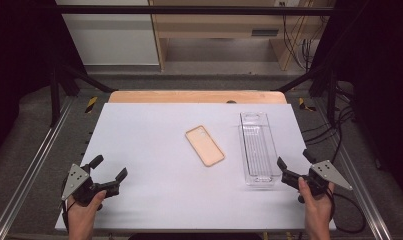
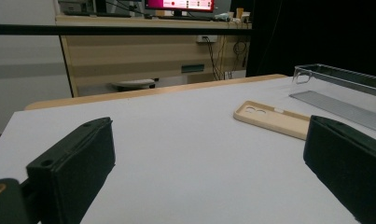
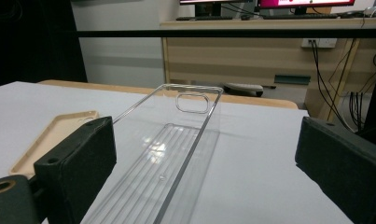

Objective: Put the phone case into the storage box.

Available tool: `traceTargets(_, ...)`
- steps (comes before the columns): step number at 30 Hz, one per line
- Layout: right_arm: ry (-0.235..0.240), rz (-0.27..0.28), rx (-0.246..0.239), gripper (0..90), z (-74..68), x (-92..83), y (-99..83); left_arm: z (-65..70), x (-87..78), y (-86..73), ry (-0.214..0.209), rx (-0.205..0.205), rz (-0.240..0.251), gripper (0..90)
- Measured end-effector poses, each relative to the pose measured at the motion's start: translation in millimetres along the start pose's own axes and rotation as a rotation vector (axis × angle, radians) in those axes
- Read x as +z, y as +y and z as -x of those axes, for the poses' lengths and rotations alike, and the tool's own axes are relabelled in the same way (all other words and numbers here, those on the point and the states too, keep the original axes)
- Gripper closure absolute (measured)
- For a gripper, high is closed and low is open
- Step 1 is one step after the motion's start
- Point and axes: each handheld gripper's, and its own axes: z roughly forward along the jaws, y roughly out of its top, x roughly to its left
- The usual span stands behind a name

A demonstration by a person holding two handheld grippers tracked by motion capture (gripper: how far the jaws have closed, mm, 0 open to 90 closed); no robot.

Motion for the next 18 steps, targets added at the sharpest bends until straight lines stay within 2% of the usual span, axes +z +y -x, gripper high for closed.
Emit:
traceTargets(4, -0.001, -0.017, -0.005, 4.7, -2.5, 0.1, 1.1, -0.3, -1.1, 0.3, -0.002, -0.003, 0.012, 1.4)
traceTargets(11, 0.0, -0.009, 0.006, 4.3, -3.5, -0.6, 7.2, -2.5, -0.6, -0.9, -0.012, 0.004, 0.016, 1.2)
traceTargets(18, -0.003, -0.069, -0.033, 4.8, -21.0, 3.5, 35.5, -1.7, -0.7, -1.7, -0.016, 0.014, 0.005, 1.2)
